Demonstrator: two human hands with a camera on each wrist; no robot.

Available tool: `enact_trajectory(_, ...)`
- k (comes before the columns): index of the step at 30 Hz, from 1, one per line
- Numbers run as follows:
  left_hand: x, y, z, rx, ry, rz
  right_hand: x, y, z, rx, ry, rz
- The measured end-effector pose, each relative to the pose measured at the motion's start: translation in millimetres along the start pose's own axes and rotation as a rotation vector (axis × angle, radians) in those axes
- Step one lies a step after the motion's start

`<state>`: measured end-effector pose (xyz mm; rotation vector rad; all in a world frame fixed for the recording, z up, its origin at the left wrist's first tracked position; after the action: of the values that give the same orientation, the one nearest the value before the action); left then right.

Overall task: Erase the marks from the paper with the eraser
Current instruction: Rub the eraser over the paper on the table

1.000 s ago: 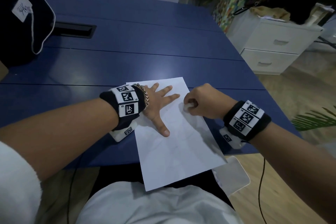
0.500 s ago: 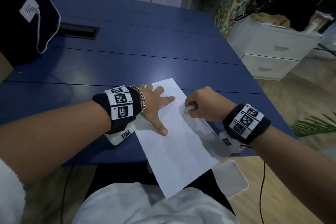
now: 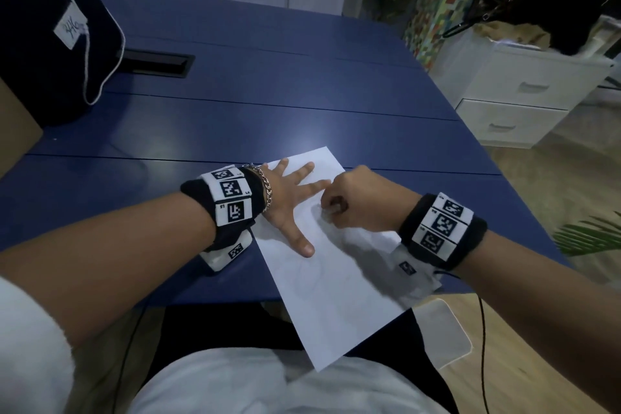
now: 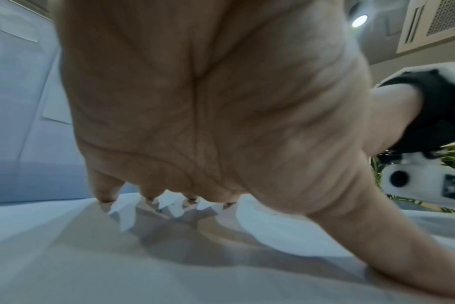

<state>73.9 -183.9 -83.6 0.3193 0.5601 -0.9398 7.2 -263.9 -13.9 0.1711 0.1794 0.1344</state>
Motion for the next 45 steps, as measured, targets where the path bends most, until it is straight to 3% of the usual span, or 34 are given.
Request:
enact_trajectory(4,1.6,-0.8,-1.2,-0.011,0.014,0.007,2.3,-27.3,16.6,-0.012,-0.105,-0.142)
enact_trajectory(9,-3.4,-3.9,1.5,0.018,0.057,0.034,-26.0,15.0,-10.8,-0.058,0.048,0.031)
enact_trajectory(15,-8.8,-8.6,6.8,0.035,0.066,0.044,-27.4,-20.0,1.7,-0.149,-0.032,-0.118)
enact_trajectory(20,-8.6,-8.7,5.9,0.038,0.052,0.043,-38.4,28.4,-19.3,-0.134,0.062,0.027)
enact_trajectory(25,-11.7,-8.0,7.3,0.027,0.051,0.041,-30.9,-12.5,2.1,-0.17,-0.014,-0.128)
enact_trajectory(29,-8.6,-5.9,4.5,0.024,0.046,0.039,-35.9,22.4,-15.3,-0.109,0.038,-0.029)
enact_trajectory(33,-4.3,-2.7,0.5,-0.011,-0.005,-0.002,-32.1,23.9,-15.1,-0.021,0.034,0.002)
enact_trajectory(38,-12.8,3.0,2.4,-0.031,-0.167,-0.089,-35.8,7.1,-10.9,0.014,-0.014,-0.014)
enact_trajectory(42,-14.7,6.7,-5.3,-0.074,-0.081,-0.138,-29.4,21.0,-13.3,0.037,0.065,0.059)
enact_trajectory(45,-14.7,6.0,-9.2,-0.016,-0.033,-0.113,-6.0,7.5,1.4,0.008,-0.017,0.013)
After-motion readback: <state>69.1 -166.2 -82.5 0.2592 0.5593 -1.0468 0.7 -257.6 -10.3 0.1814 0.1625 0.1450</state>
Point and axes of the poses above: each hand's wrist, its own x-axis towards the middle knuckle, its own z-axis out of the back of the hand, y = z × x, the point moved 10 cm from there along x, towards the middle knuckle, and after that the axes turned 1 degree about -y, right-handed, at the moved point
